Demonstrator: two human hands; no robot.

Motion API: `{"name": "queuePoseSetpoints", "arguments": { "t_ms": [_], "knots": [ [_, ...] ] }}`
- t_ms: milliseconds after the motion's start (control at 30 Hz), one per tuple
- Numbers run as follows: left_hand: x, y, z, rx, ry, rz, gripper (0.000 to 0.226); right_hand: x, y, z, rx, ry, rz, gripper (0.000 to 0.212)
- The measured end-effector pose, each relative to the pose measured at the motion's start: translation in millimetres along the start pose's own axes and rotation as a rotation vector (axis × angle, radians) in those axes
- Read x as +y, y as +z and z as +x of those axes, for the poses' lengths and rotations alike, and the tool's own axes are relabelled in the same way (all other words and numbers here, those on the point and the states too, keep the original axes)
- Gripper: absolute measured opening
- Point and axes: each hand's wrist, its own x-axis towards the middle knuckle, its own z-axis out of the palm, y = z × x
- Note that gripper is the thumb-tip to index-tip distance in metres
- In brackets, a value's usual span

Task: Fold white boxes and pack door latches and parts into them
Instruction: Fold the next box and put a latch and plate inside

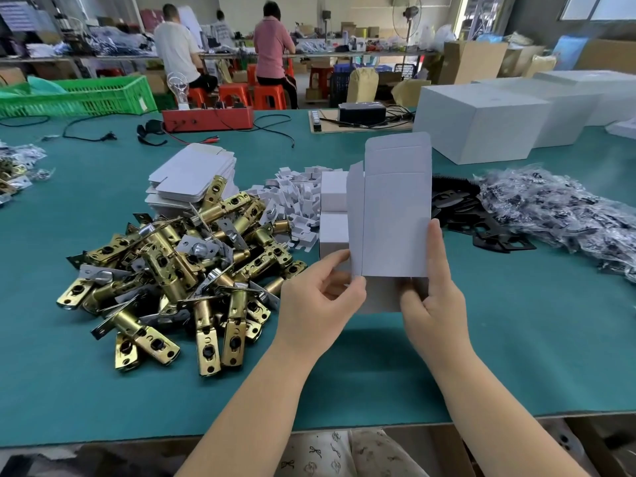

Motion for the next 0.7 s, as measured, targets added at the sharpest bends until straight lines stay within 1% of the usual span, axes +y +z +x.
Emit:
{"name": "queuePoseSetpoints", "arguments": {
  "t_ms": [167, 267, 333, 367, 400, 500, 533, 567, 633, 700],
  "knots": [
    [1.5, 0.9, 0.9, -0.053, -0.019, -0.100, 0.031, 0.7, -0.9, 3.1, -0.024, 0.000, -0.017, 0.091],
    [-0.1, 1.0, 4.4, -0.051, -0.150, -0.269, 0.043, 0.8, 2.3, 1.7, -0.051, -0.095, -0.042, 0.091],
    [-2.5, -0.1, 6.6, -0.063, -0.173, -0.293, 0.048, 1.7, 4.4, 0.2, -0.054, -0.153, -0.084, 0.088],
    [-3.3, -0.8, 7.0, -0.060, -0.177, -0.287, 0.047, 2.6, 4.7, 0.1, -0.050, -0.165, -0.096, 0.086],
    [-3.7, -1.5, 7.2, -0.052, -0.184, -0.283, 0.043, 3.1, 4.2, 0.7, -0.046, -0.166, -0.099, 0.084],
    [-5.3, -2.6, 8.0, -0.063, -0.206, -0.266, 0.016, 1.7, 1.4, 2.0, -0.045, -0.141, -0.102, 0.081],
    [-5.3, -2.6, 8.1, -0.073, -0.212, -0.257, 0.011, 0.8, 0.9, 2.3, -0.053, -0.139, -0.112, 0.080],
    [-5.1, -2.6, 8.3, -0.076, -0.217, -0.252, 0.013, 0.4, 0.7, 2.4, -0.068, -0.136, -0.117, 0.078],
    [-5.9, -2.3, 9.1, -0.070, -0.217, -0.243, 0.024, -2.3, 0.8, 2.5, -0.121, -0.124, -0.094, 0.072],
    [-5.4, -2.9, 9.6, -0.056, -0.217, -0.230, 0.036, -5.6, 0.0, 2.8, -0.167, -0.095, -0.008, 0.060]
  ]
}}
